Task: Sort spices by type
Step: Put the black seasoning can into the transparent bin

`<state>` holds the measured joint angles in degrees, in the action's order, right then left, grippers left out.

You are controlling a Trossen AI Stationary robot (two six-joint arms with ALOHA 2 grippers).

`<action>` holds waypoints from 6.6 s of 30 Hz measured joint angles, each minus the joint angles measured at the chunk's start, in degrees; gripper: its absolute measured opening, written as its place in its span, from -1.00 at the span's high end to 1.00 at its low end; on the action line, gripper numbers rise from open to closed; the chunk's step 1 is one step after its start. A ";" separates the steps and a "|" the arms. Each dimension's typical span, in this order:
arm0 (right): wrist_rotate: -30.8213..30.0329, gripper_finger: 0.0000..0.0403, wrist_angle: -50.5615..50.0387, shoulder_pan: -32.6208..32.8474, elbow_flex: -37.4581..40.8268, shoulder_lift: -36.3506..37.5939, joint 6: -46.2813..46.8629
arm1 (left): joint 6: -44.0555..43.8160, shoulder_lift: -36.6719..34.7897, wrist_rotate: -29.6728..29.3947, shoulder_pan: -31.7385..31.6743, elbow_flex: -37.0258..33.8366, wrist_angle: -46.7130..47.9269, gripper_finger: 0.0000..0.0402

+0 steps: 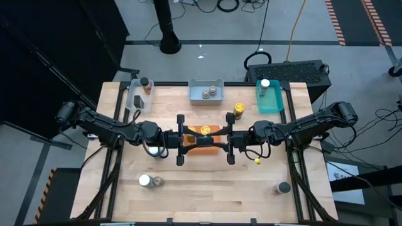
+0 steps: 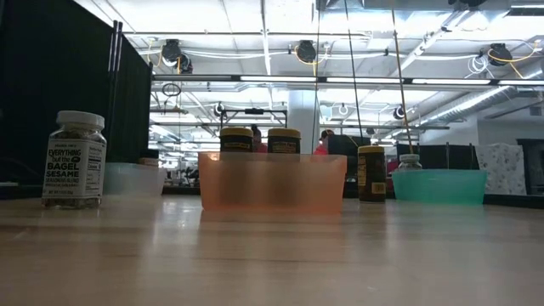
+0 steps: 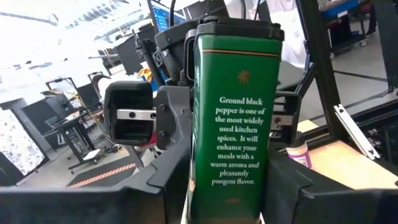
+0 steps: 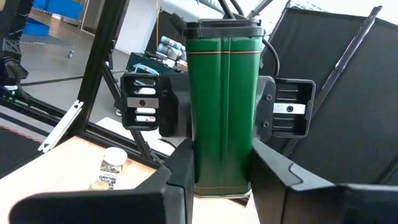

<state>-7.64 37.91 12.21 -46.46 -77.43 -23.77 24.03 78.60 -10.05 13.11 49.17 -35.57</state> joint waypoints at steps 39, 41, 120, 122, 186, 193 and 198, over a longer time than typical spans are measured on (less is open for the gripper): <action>-16.52 0.55 -27.97 -2.40 -0.09 6.88 8.35 | -7.02 -1.87 -22.56 1.21 2.06 20.20 0.15; -16.54 0.55 -28.02 -2.63 -0.08 6.88 8.37 | -5.99 -1.87 -23.01 1.06 2.31 19.27 0.12; -11.68 0.54 -36.55 -6.89 -0.02 6.69 14.29 | 0.62 10.69 -1.04 -12.19 23.82 47.88 0.19; -12.17 0.50 -36.54 -6.88 -0.02 6.67 14.02 | -0.03 10.69 -0.96 -12.23 23.82 47.98 0.35; -13.22 0.09 -42.62 -6.93 -0.04 12.92 27.85 | -59.66 -28.21 -13.93 -47.75 -2.91 85.89 0.34; -13.23 0.09 -41.80 -6.93 -0.04 12.92 27.85 | -56.68 -23.74 -11.40 -50.68 -4.44 83.06 0.34; -13.22 0.09 -41.79 -6.93 -0.04 12.92 27.74 | -56.26 -21.07 -11.40 -54.58 -4.44 82.60 0.34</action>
<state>-20.86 -3.88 5.28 -46.50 -64.51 3.97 -32.23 57.54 -21.45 -41.46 44.73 47.03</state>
